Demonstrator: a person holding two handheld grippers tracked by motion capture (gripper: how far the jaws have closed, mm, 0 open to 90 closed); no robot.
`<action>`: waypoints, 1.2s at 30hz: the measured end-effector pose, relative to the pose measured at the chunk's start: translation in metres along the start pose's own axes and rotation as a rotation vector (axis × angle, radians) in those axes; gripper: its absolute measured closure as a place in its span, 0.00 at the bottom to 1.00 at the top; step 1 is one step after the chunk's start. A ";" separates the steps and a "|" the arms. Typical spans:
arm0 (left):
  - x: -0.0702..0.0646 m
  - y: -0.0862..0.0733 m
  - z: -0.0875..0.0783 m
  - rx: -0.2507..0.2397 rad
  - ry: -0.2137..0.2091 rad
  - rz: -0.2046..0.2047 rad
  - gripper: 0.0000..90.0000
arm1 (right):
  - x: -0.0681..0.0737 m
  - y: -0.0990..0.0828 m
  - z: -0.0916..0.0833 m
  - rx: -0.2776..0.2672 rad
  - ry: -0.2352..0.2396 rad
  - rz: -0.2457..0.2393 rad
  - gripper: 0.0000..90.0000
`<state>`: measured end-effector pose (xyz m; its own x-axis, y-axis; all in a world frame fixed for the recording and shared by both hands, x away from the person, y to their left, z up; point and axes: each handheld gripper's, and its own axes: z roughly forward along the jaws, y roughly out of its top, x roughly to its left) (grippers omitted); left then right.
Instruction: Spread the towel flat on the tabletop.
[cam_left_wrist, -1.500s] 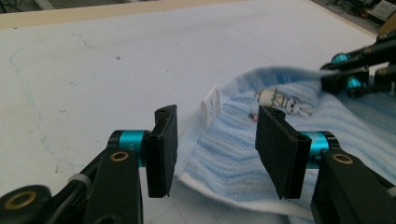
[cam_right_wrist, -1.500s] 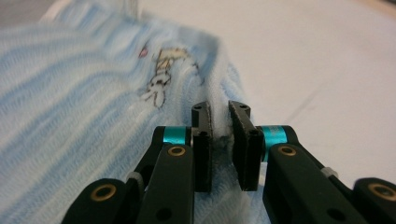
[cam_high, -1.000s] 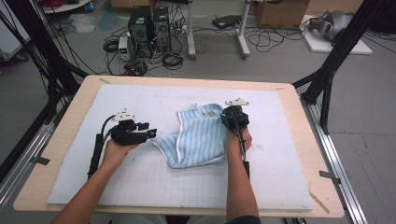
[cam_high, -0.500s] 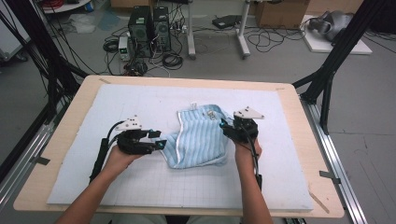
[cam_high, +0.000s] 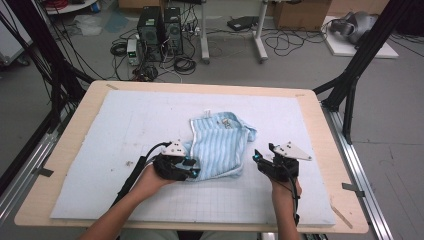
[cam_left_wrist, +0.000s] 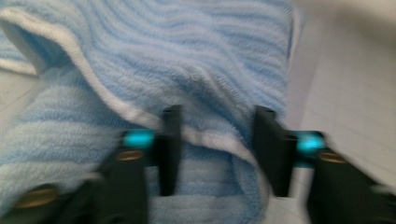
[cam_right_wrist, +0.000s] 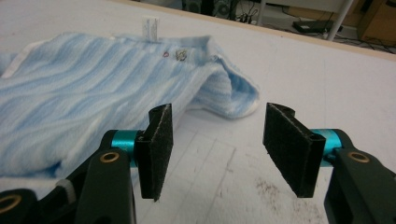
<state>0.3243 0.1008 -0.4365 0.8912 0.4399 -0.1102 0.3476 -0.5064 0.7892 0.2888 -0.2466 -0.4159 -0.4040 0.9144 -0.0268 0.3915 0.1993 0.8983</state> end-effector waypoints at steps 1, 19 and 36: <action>0.000 0.000 0.000 -0.014 0.001 -0.008 0.84 | 0.000 -0.002 -0.001 0.004 0.008 -0.003 0.47; 0.044 0.011 -0.042 -0.297 0.113 -0.187 0.97 | 0.028 -0.009 0.000 0.015 0.236 -0.027 0.46; 0.073 0.009 -0.064 -0.348 0.219 -0.260 0.97 | 0.069 -0.001 0.052 0.140 0.387 -0.177 0.88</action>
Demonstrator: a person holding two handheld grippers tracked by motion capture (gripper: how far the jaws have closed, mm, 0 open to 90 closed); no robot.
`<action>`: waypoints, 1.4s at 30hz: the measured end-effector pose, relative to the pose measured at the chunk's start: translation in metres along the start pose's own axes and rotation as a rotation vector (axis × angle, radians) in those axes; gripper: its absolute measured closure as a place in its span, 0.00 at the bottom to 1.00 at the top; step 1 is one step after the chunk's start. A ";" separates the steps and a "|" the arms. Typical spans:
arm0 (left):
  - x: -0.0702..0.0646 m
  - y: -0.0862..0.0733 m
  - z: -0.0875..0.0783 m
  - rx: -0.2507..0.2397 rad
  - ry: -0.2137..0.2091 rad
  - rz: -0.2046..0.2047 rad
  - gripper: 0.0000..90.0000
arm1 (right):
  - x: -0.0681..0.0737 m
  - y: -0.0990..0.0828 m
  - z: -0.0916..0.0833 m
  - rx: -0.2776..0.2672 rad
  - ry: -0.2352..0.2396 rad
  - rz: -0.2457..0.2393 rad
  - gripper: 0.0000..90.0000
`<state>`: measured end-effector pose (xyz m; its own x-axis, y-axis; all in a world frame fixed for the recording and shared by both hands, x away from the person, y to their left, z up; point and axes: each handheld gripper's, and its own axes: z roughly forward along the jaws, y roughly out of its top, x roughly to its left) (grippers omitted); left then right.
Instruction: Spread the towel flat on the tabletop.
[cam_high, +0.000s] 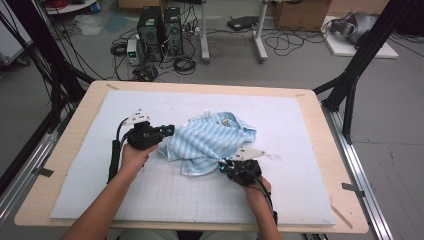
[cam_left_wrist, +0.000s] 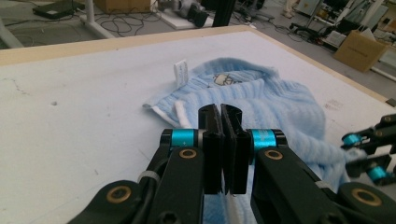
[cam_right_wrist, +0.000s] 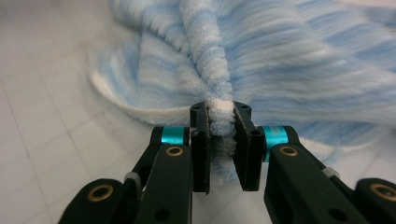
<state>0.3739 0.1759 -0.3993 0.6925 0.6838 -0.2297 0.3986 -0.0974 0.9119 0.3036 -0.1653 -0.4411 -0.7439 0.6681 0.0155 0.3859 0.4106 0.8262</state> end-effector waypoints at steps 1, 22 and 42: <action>0.001 0.001 0.000 0.000 -0.004 0.005 0.97 | -0.005 0.000 -0.003 -0.013 0.015 0.027 0.88; 0.018 -0.007 0.037 0.018 0.117 -0.002 0.97 | -0.062 0.033 0.026 0.007 -0.289 0.077 0.83; 0.000 -0.020 -0.001 0.000 0.010 0.041 0.44 | -0.034 0.010 -0.032 -0.127 -0.163 0.135 0.41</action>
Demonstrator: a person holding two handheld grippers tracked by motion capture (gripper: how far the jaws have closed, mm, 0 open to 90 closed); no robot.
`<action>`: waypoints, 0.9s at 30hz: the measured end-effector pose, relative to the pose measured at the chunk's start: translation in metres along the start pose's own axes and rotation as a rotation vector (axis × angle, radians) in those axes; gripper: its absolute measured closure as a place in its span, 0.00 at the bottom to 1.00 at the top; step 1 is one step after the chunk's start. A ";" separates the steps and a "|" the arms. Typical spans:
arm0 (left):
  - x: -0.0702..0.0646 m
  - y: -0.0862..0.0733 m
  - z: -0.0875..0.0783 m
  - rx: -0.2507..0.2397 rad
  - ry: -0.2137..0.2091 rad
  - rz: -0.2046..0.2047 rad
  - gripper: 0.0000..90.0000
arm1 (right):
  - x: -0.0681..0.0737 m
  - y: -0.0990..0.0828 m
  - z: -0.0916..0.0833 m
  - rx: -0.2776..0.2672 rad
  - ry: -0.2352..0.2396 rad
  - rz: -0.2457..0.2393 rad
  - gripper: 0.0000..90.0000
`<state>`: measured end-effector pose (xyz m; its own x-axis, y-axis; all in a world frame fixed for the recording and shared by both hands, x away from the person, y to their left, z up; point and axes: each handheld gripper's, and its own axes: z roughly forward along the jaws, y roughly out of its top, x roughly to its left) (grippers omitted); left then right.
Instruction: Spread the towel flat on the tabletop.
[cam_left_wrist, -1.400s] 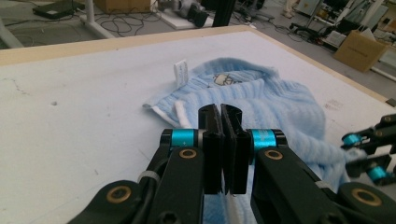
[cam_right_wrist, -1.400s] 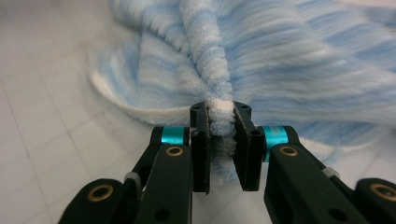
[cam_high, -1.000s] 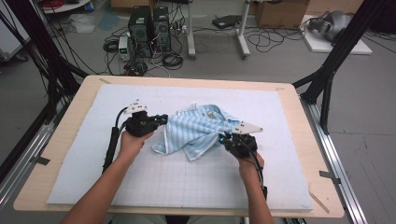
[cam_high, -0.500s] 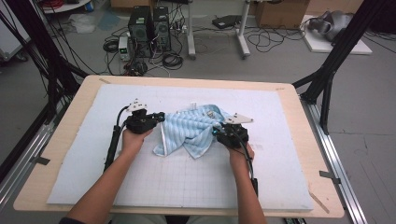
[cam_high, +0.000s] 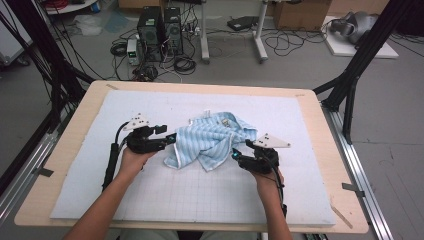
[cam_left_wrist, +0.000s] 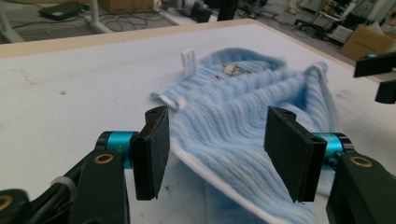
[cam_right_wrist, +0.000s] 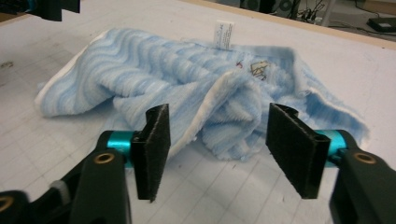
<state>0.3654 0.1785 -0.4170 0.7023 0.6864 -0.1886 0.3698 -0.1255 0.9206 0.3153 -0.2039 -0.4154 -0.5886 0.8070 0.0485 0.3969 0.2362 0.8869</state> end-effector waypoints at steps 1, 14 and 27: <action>-0.002 -0.003 -0.001 0.009 -0.016 0.002 0.43 | 0.001 -0.002 0.000 0.000 0.002 0.004 0.41; -0.035 -0.026 0.012 0.205 -0.062 0.157 0.46 | 0.018 -0.018 -0.003 0.019 0.019 -0.004 0.43; -0.030 -0.029 0.019 0.231 -0.089 0.097 0.92 | 0.035 -0.017 0.009 0.051 0.086 -0.060 0.45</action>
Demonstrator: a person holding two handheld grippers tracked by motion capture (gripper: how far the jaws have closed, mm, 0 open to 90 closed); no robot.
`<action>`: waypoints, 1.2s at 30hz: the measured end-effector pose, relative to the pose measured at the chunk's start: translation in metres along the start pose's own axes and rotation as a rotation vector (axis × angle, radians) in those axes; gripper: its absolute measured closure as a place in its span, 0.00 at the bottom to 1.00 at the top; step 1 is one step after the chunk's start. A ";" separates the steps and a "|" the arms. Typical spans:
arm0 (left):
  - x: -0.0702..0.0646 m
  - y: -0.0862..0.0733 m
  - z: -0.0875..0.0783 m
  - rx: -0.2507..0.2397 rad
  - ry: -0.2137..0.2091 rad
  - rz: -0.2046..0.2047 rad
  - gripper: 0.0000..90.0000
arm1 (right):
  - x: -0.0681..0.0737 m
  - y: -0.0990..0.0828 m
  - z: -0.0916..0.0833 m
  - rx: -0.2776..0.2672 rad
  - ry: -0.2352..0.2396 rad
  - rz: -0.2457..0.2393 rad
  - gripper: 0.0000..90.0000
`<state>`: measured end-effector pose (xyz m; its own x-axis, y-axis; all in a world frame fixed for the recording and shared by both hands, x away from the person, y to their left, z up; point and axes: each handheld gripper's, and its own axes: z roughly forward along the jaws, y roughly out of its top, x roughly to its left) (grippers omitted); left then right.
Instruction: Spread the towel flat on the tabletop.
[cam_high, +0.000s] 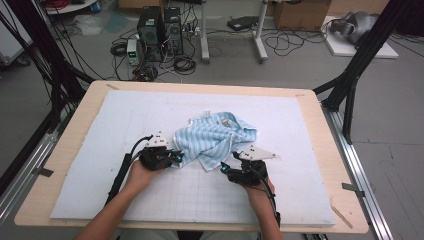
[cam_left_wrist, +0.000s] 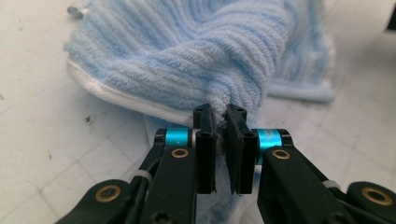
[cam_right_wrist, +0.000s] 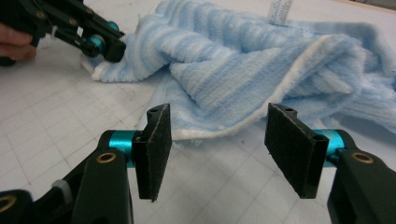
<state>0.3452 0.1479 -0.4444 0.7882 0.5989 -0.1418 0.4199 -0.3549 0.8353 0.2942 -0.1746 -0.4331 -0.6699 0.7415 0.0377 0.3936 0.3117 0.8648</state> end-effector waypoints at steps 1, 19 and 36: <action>0.000 0.001 -0.002 -0.021 -0.020 -0.011 0.92 | 0.001 0.000 0.001 0.002 0.005 -0.002 0.46; 0.008 0.010 -0.022 -0.175 -0.076 -0.096 0.92 | 0.035 0.010 0.055 0.184 0.089 -0.123 0.70; 0.017 0.007 -0.040 -0.169 -0.063 -0.135 0.93 | 0.013 -0.014 -0.017 0.143 0.259 -0.142 0.93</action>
<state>0.3435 0.1842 -0.4200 0.7587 0.5850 -0.2867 0.4461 -0.1458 0.8830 0.2698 -0.1795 -0.4365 -0.8551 0.5145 0.0635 0.3566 0.4950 0.7923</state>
